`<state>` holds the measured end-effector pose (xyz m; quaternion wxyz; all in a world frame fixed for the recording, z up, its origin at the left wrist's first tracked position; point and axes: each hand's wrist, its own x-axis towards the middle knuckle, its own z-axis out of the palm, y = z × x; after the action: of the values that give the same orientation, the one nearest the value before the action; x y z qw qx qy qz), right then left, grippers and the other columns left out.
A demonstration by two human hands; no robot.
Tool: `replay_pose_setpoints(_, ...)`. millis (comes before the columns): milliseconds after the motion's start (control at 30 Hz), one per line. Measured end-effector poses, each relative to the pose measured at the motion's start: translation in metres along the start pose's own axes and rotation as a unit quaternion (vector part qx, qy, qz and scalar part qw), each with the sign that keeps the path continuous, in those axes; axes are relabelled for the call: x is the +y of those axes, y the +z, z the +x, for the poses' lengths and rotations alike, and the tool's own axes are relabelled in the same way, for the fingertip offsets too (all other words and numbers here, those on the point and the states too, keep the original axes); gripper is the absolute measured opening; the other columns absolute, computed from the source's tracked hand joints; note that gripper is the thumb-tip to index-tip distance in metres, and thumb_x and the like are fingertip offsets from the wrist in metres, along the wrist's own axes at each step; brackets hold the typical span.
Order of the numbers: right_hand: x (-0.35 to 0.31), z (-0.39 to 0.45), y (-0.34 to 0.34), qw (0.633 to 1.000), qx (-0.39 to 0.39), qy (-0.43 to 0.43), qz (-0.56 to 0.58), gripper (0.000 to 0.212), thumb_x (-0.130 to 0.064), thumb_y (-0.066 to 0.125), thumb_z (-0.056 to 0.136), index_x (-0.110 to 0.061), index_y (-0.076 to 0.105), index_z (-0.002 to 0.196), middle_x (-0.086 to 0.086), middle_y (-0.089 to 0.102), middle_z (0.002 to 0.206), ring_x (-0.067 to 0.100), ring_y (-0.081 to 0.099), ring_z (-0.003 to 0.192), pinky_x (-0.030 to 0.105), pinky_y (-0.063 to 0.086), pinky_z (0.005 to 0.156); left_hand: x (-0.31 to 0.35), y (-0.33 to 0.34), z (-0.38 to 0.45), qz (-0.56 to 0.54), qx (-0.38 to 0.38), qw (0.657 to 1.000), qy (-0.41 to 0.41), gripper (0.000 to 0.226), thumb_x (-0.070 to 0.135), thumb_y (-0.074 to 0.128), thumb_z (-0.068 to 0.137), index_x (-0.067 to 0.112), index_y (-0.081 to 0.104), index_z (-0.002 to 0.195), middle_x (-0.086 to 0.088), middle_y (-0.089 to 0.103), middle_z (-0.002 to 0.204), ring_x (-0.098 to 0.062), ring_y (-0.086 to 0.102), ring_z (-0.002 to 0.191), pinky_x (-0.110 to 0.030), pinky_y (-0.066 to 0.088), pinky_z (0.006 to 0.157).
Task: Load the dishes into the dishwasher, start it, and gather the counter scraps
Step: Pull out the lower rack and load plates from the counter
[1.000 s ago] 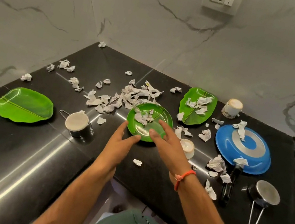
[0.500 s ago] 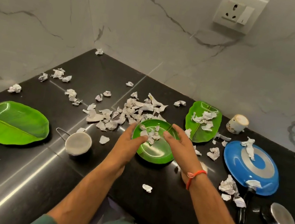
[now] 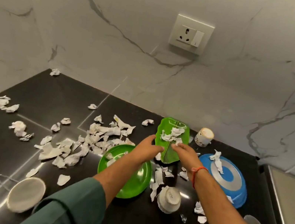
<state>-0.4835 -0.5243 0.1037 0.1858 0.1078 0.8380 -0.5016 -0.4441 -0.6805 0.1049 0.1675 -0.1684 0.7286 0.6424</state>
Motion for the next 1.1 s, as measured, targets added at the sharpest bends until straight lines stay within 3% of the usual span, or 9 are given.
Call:
replay_pose_setpoints(367,0.013,0.035,0.005,0.996,0.001,0.071,-0.053,0.053,-0.033,0.066,0.093,-0.009,0.054,0.139,0.012,0.056,0.141,0.028,0.053,0.129,0.034,0.039,0.109,-0.003,0.023,0.044,0.106,-0.009,0.993,-0.059,0.075,0.031,0.068,0.089,0.020,0.035,0.156,-0.009,0.046,0.153,-0.026,0.052,0.132,-0.038,0.046,0.108)
replay_pose_setpoints(567,0.012,0.041,0.004,0.988,0.098,0.094,0.073,0.056,-0.030,0.062,0.095,-0.010,0.044,0.144,0.012,0.056,0.138,0.030,0.053,0.128,0.034,0.041,0.106,-0.011,0.023,0.052,0.110,-0.006,0.992,-0.059,0.077,0.040,0.070,0.084,0.010,0.045,0.149,-0.008,0.053,0.147,-0.025,0.057,0.125,-0.034,0.048,0.102)
replay_pose_setpoints(633,0.016,0.049,0.006,0.981,0.116,0.103,0.114,0.079,-0.038,0.066,0.090,-0.012,0.028,0.155,0.012,0.045,0.152,0.032,0.047,0.136,0.044,0.039,0.113,-0.010,0.021,0.050,0.107,-0.011,0.992,-0.064,0.063,0.044,0.070,0.079,0.013,0.061,0.133,-0.004,0.060,0.136,-0.021,0.061,0.116,-0.030,0.047,0.099)
replay_pose_setpoints(700,0.029,0.067,0.007,0.972,0.119,0.121,0.161,0.097,-0.050,0.070,0.071,-0.012,0.032,0.153,0.012,0.053,0.145,0.033,0.056,0.127,0.049,0.046,0.107,-0.015,0.021,0.052,0.093,-0.012,0.994,-0.052,0.011,0.034,0.070,0.088,0.027,0.062,0.091,0.002,0.057,0.102,-0.016,0.056,0.093,-0.027,0.040,0.086)
replay_pose_setpoints(800,0.015,0.052,0.010,0.957,0.086,0.162,0.226,0.046,-0.033,0.073,0.079,-0.005,0.062,0.115,0.012,0.070,0.094,0.023,0.067,0.072,0.041,0.061,0.075,-0.018,0.027,0.051,0.063,-0.020,0.998,-0.023,0.033,0.025,0.068,0.093,0.032,0.046,0.070,0.012,0.047,0.078,-0.008,0.047,0.075,-0.029,0.037,0.078)
replay_pose_setpoints(867,0.002,0.041,0.011,0.965,0.064,0.160,0.197,0.010,-0.013,0.061,0.094,-0.004,0.063,0.096,0.011,0.063,0.074,0.015,0.049,0.048,0.029,0.054,0.051,-0.014,0.027,0.043,0.047,-0.035,0.998,-0.012,0.026,0.021,0.067,0.094,0.030,0.054,0.073,0.009,0.058,0.083,-0.010,0.055,0.079,-0.027,0.041,0.079)
replay_pose_setpoints(933,-0.004,0.037,0.011,0.973,0.070,0.147,0.163,0.009,-0.008,0.057,0.093,-0.003,0.062,0.087,0.013,0.059,0.070,0.016,0.045,0.043,0.024,0.049,0.042,-0.012,0.024,0.039,0.040,-0.048,0.998,0.002,0.006,0.023,0.067,0.093,0.027,0.063,0.096,0.004,0.064,0.098,-0.011,0.060,0.089,-0.026,0.045,0.080)
replay_pose_setpoints(967,-0.010,0.033,0.010,0.979,0.088,0.123,0.137,0.009,-0.009,0.057,0.090,-0.003,0.063,0.086,0.016,0.061,0.073,0.021,0.050,0.047,0.025,0.048,0.041,-0.011,0.022,0.037,0.039,-0.053,0.998,0.001,0.023,0.025,0.068,0.092,0.025,0.062,0.114,0.002,0.065,0.104,-0.011,0.062,0.093,-0.025,0.047,0.080)
replay_pose_setpoints(1100,-0.022,0.014,-0.001,0.981,0.157,0.018,-0.113,0.022,-0.019,0.056,0.087,-0.005,0.069,0.097,0.021,0.068,0.100,0.037,0.062,0.090,0.034,0.046,0.072,-0.007,0.012,0.024,0.022,-0.029,0.999,0.020,0.039,0.018,0.065,0.094,0.026,0.048,0.129,0.003,0.065,0.097,-0.009,0.061,0.085,-0.016,0.046,0.065)
